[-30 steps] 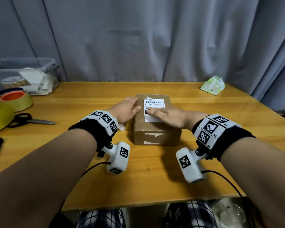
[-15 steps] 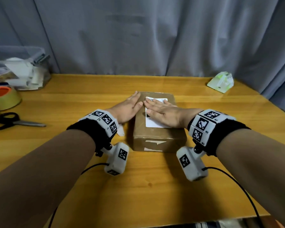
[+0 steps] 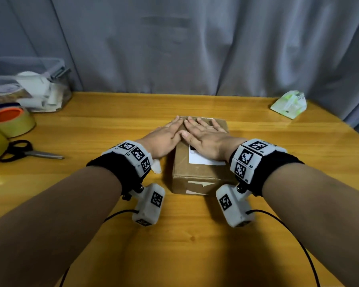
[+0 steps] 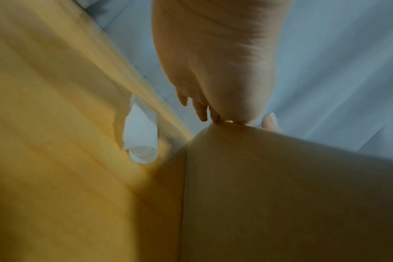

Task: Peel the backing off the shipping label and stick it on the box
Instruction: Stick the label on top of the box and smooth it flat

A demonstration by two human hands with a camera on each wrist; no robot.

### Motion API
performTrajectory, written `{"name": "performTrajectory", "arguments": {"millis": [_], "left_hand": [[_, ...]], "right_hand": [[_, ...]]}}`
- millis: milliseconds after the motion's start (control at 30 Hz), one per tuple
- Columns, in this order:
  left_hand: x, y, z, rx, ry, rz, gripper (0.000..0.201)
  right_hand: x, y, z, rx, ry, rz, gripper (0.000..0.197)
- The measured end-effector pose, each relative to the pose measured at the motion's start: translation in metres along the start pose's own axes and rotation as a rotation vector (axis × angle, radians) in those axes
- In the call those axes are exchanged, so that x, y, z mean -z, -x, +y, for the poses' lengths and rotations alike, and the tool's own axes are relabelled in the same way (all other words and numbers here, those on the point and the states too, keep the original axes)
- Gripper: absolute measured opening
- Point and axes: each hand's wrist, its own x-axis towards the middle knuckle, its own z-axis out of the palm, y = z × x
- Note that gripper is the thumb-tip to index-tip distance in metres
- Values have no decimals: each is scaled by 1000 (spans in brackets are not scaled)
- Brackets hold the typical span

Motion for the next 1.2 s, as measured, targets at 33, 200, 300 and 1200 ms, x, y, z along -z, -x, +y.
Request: {"name": "performTrajectory", "arguments": {"millis": [33,200,300,1200], "left_hand": [[1,1,1,6,-25,0,55],[10,5,10,65,-200,-44,57],[15,5,20,2,-301,19,55],[12,-1,33,46,-180,-145,81]], "right_hand": [[0,-2,0,-36,3,11,64],[1,-3,12,-150,-99,84,69],[2,6,25,-74,-356,246,65],[-19,-13,48,-311,-1112,437,58]]}}
